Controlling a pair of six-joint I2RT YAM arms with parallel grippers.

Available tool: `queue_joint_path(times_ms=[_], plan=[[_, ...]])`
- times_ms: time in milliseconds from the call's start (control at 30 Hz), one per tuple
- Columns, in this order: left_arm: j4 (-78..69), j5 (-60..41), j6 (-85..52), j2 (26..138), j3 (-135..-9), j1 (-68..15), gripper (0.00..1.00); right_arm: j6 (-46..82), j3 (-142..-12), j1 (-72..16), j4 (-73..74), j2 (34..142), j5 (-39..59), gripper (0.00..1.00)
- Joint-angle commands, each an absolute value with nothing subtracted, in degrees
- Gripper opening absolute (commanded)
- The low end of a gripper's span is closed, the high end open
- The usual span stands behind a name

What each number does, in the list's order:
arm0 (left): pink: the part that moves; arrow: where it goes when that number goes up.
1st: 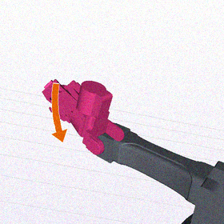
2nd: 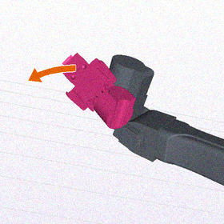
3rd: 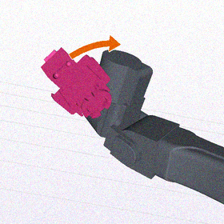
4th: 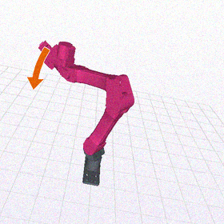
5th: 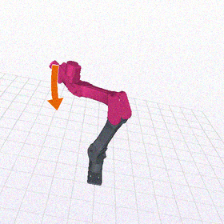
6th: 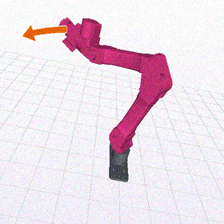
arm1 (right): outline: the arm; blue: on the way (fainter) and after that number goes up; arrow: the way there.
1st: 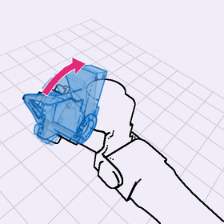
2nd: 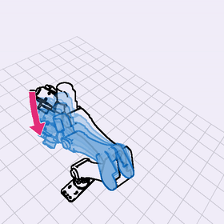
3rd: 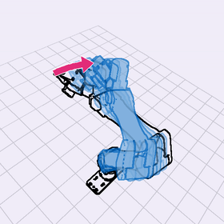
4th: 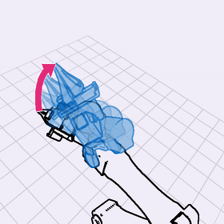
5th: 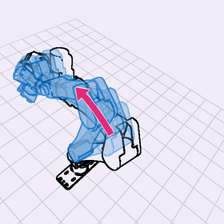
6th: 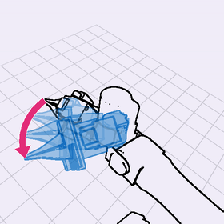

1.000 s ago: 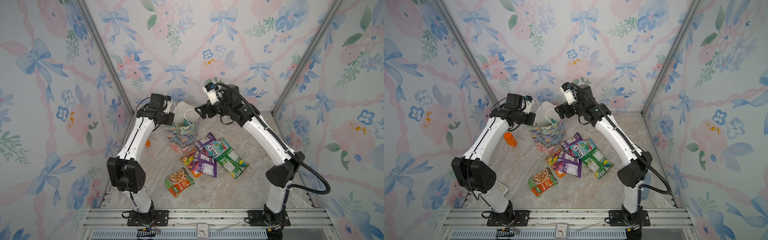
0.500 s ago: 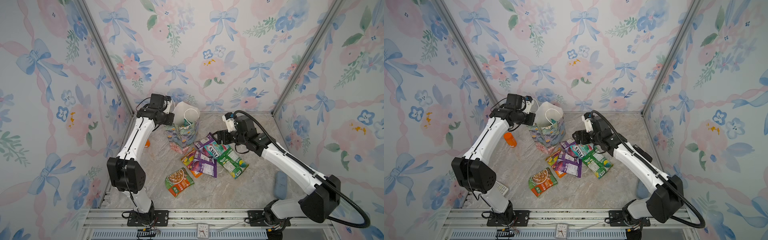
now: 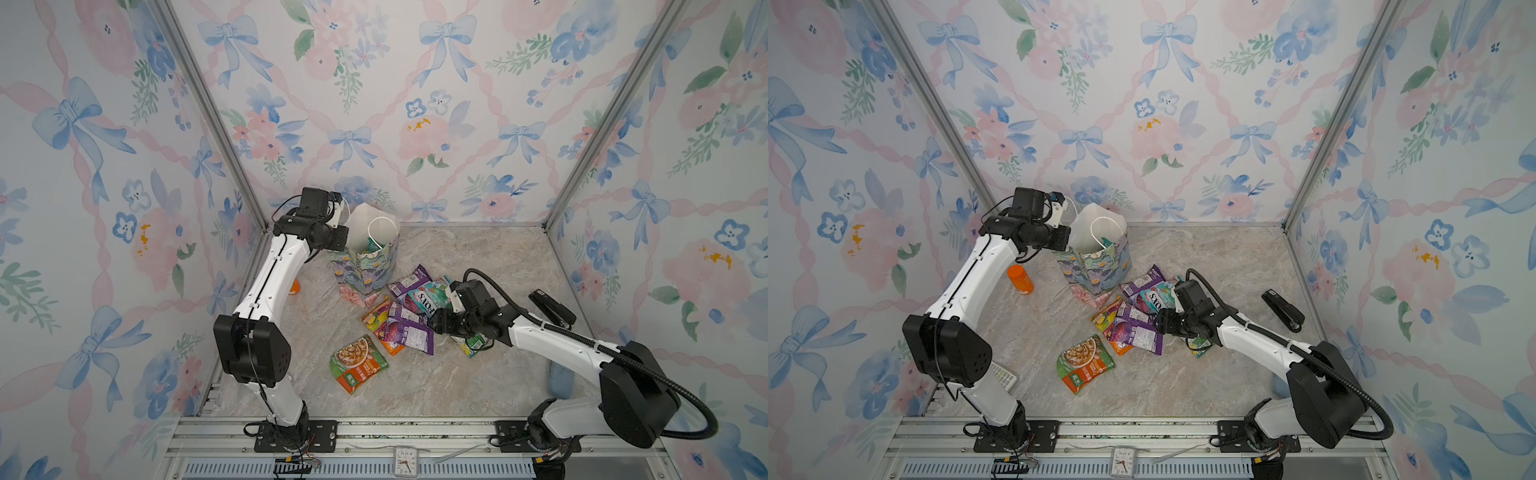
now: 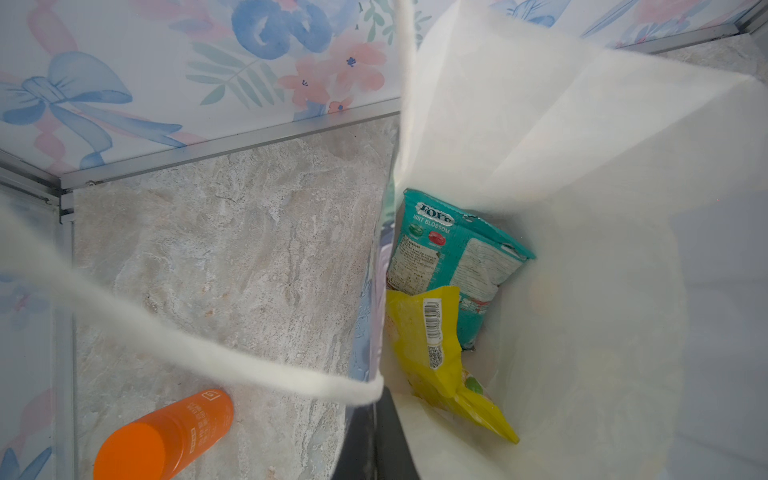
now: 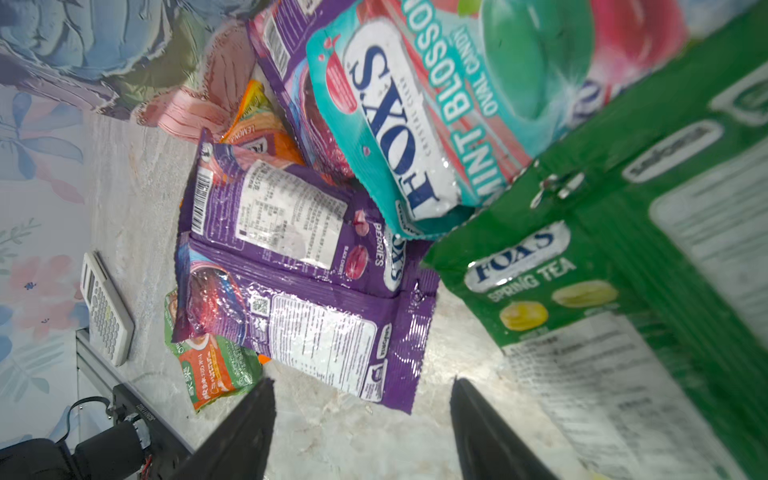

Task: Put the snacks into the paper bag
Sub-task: 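Move the right gripper down to the purple Fox's packet, then close the right gripper on the purple Fox's packet edge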

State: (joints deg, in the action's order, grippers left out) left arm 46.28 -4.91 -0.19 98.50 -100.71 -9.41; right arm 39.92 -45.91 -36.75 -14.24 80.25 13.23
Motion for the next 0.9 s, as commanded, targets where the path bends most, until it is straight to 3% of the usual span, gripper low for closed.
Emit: queue_joint_path(times_ms=[0, 233, 667, 867], plan=[[49.66, -4.22, -0.91, 98.29, -99.03, -9.63, 0.00, 44.48, -43.59, -38.39, -10.12, 79.99, 14.11, 0.66], [49.66, -4.45, -1.01, 98.46, -98.90, -9.64, 0.00, 46.31, -41.27, -40.04, -5.07, 84.24, 15.53, 0.55], [49.66, -4.58, -1.02, 98.61, -98.92, -9.62, 0.00, 47.29, -41.36, -40.25, -0.40, 89.50, 14.85, 0.47], [49.66, -4.57, -0.97, 98.62, -98.90, -9.66, 0.00, 47.56, -41.50, -40.18, 1.05, 91.63, 15.41, 0.38]])
